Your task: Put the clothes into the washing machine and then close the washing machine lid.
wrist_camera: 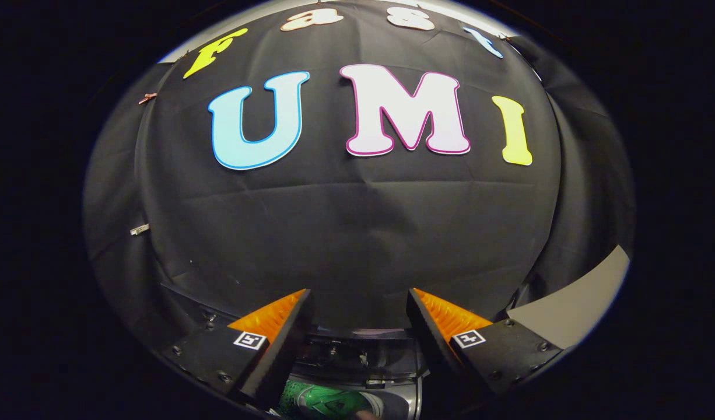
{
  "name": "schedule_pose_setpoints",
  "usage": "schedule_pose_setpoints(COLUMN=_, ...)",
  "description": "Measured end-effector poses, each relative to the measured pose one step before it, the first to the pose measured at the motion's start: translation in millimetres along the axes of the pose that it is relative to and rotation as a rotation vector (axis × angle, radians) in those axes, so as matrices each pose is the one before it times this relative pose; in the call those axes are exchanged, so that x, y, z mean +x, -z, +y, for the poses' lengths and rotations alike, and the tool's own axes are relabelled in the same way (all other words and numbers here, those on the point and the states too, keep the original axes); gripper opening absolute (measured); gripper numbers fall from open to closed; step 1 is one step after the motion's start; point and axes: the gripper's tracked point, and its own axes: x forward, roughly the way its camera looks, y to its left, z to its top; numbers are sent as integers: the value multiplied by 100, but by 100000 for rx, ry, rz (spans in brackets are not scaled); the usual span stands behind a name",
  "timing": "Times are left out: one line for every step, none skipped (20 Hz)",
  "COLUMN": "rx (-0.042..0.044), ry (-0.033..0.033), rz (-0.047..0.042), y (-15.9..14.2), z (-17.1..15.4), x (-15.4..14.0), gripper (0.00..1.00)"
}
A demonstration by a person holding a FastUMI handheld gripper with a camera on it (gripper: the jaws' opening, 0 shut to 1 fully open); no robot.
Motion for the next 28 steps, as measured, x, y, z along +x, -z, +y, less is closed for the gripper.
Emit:
schedule_pose_setpoints(rx=19, ry=-423, rz=906, y=205, z=2, x=-262, gripper=100)
schedule_pose_setpoints(rx=104, ry=-297, rz=603, y=177, z=32, x=-516, gripper=100)
schedule_pose_setpoints(rx=2, ry=-87, rz=457, y=241, z=64, x=-483, gripper=100)
schedule_pose_setpoints(rx=-79, ry=126, rz=-60, y=145, z=41, x=-616, gripper=100)
schedule_pose_setpoints(rx=-234, ry=196, rz=240, y=157, z=-25, x=-587, gripper=100)
schedule_pose_setpoints(rx=96, ry=178, rz=173, y=224, z=74, x=-689, gripper=100)
schedule_pose_setpoints(rx=127, ry=143, rz=685, y=232, z=3, x=-251, gripper=100)
schedule_pose_setpoints(rx=234, ry=196, rz=372, y=419, z=26, x=-803, gripper=100)
schedule_pose_setpoints(rx=122, ry=220, rz=307, y=710, z=121, x=-1209, gripper=100)
schedule_pose_setpoints(rx=95, ry=211, rz=99, y=554, z=39, x=-1034, gripper=100)
schedule_pose_setpoints(rx=214, ry=83, rz=-131, y=505, z=84, x=-984, gripper=100)
schedule_pose_setpoints(rx=-111, ry=-1, rz=494, y=701, z=23, x=-745, gripper=100)
schedule_pose_setpoints(rx=-20, ry=-363, rz=1037, y=800, z=154, x=-775, gripper=100)
schedule_pose_setpoints(rx=-177, ry=50, rz=1694, y=887, z=92, x=-750, gripper=99)
schedule_pose_setpoints(rx=341, ry=-134, rz=1643, y=783, z=54, x=-756, gripper=99)
schedule_pose_setpoints(rx=1063, ry=-1491, rz=2077, y=827, z=299, x=-669, gripper=99)
schedule_pose_setpoints(rx=1087, ry=-2963, rz=2576, y=918, z=718, x=-591, gripper=98)
schedule_pose_setpoints(rx=251, ry=-1534, rz=1138, y=629, z=545, x=-540, gripper=98)
schedule_pose_setpoints(rx=-1020, ry=-826, rz=-357, y=293, z=422, x=-499, gripper=99)
schedule_pose_setpoints(rx=-1984, ry=-876, rz=-1399, y=-89, z=448, x=-553, gripper=98)
schedule_pose_setpoints(rx=-2235, ry=-820, rz=-1380, y=-281, z=478, x=-549, gripper=98)
schedule_pose_setpoints(rx=-1752, ry=-1017, rz=-1076, y=-146, z=360, x=-385, gripper=98)
schedule_pose_setpoints(rx=-1066, ry=-937, rz=-751, y=-70, z=365, x=-333, gripper=98)
schedule_pose_setpoints(rx=-427, ry=-591, rz=-608, y=-62, z=140, x=-447, gripper=98)
schedule_pose_setpoints(rx=-176, ry=-473, rz=-753, y=-145, z=172, x=-428, gripper=98)
schedule_pose_setpoints(rx=113, ry=-372, rz=-676, y=-91, z=97, x=-400, gripper=98)
schedule_pose_setpoints(rx=-158, ry=-506, rz=-426, y=-54, z=137, x=-403, gripper=98)
schedule_pose_setpoints(rx=-596, ry=-472, rz=-261, y=-14, z=59, x=-414, gripper=98)
